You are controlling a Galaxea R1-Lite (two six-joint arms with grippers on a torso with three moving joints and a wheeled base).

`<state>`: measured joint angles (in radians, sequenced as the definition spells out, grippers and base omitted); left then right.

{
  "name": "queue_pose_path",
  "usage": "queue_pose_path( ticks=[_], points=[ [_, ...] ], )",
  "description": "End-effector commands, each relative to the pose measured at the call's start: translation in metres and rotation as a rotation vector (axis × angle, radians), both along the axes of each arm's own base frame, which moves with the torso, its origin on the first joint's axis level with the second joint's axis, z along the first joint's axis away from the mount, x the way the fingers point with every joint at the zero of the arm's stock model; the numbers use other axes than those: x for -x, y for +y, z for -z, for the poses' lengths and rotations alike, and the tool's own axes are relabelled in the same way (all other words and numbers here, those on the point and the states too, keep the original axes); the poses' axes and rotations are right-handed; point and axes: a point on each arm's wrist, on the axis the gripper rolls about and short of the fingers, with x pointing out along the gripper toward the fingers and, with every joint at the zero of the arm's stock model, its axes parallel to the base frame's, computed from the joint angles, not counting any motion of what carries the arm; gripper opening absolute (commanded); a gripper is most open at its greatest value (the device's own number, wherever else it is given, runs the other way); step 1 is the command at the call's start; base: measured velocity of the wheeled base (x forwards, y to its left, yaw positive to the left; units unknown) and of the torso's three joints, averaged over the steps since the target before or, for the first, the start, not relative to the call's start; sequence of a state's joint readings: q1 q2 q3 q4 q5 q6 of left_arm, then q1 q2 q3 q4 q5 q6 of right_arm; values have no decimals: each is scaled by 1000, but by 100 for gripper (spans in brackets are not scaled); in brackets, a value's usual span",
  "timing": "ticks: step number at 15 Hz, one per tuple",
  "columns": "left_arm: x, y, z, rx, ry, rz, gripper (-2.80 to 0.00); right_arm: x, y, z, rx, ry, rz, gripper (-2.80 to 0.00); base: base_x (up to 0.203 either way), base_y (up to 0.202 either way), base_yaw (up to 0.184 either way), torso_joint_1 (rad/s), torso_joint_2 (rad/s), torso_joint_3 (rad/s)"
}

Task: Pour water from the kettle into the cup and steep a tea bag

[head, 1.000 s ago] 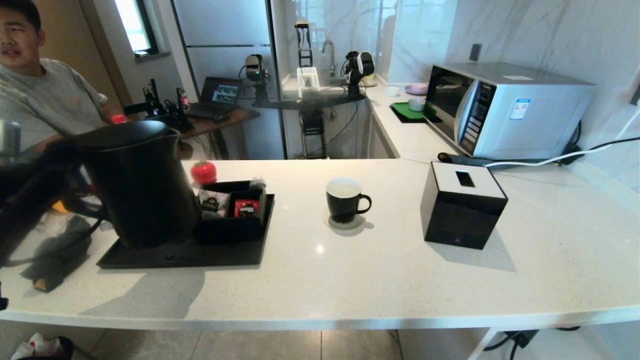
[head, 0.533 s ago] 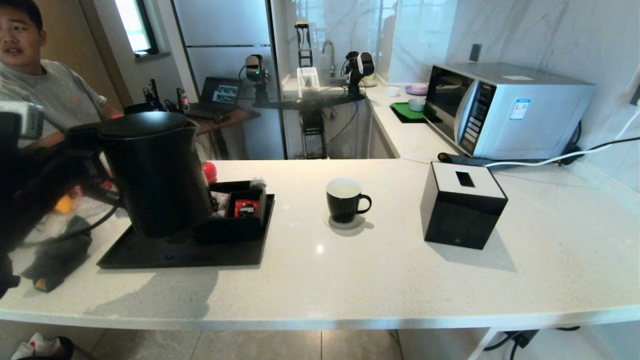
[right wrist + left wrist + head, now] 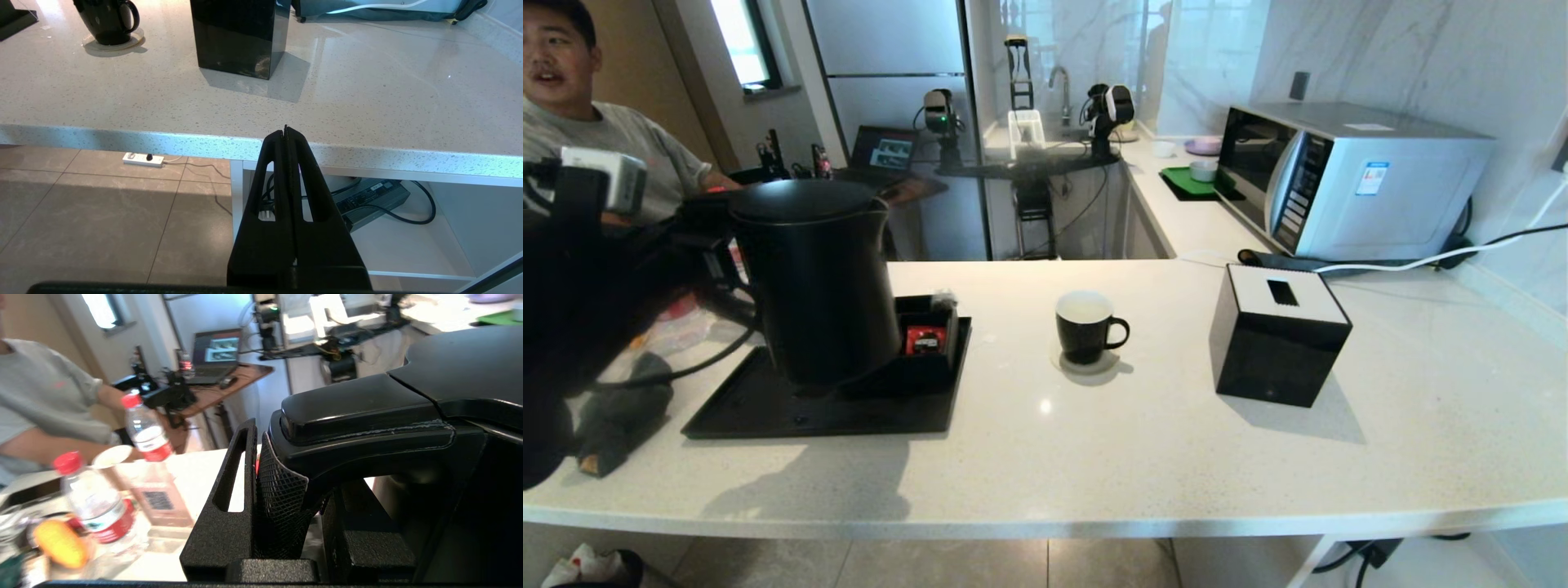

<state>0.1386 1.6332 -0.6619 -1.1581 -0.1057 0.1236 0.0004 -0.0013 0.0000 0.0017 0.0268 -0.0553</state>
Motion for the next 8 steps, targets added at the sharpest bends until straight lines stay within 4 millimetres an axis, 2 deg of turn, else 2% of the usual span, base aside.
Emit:
queue_pose_path(
  ticks=[1,8],
  points=[
    [-2,-7,-5,-15,-5,22,-280,0,0,0,1,1,-2,-280,0,0,0,0,0,0],
    [-8,-18,-11,-43,6,32,-280,0,0,0,1,1,-2,-280,0,0,0,0,0,0]
  ],
)
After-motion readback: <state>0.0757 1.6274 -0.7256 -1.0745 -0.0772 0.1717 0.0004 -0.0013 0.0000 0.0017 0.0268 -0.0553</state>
